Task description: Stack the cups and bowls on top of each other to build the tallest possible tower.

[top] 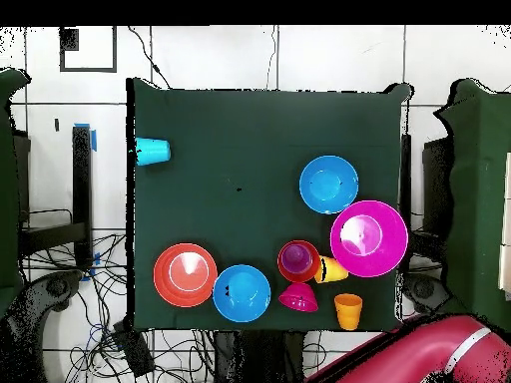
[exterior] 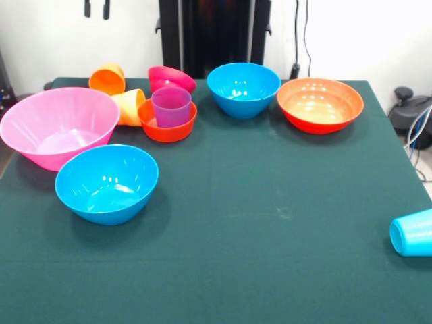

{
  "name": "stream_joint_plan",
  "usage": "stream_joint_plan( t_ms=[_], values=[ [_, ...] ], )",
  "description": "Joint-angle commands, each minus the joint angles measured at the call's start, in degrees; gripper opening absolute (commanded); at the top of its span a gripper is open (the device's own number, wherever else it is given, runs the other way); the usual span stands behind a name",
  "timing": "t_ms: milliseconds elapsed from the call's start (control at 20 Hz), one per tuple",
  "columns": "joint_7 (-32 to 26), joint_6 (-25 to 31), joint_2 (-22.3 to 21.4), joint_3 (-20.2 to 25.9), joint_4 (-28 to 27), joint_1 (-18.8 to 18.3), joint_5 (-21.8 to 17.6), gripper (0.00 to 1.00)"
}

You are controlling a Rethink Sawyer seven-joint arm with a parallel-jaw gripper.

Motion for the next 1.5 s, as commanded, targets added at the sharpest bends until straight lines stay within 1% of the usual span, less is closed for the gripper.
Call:
stream_joint_plan(
  t_ms=[50, 450, 700, 950, 1500],
  values=[
    [3.26, 8.34, 0.14, 8.10, -7.93, 0.23, -0.85, 1.00],
    [2.32, 8.78, -0.15, 8.81, -7.70, -0.40, -0.84, 1.00],
    [1.58, 8.38, -0.21, 9.07, -7.85, -2.17, -0.57, 1.00],
    [0.41, 8.31, 0.31, 9.52, -8.40, -2.74, -0.29, 1.00],
    [0.67, 8.69, 0.03, 9.35, -7.85, -2.38, -0.61, 1.00]
  ],
)
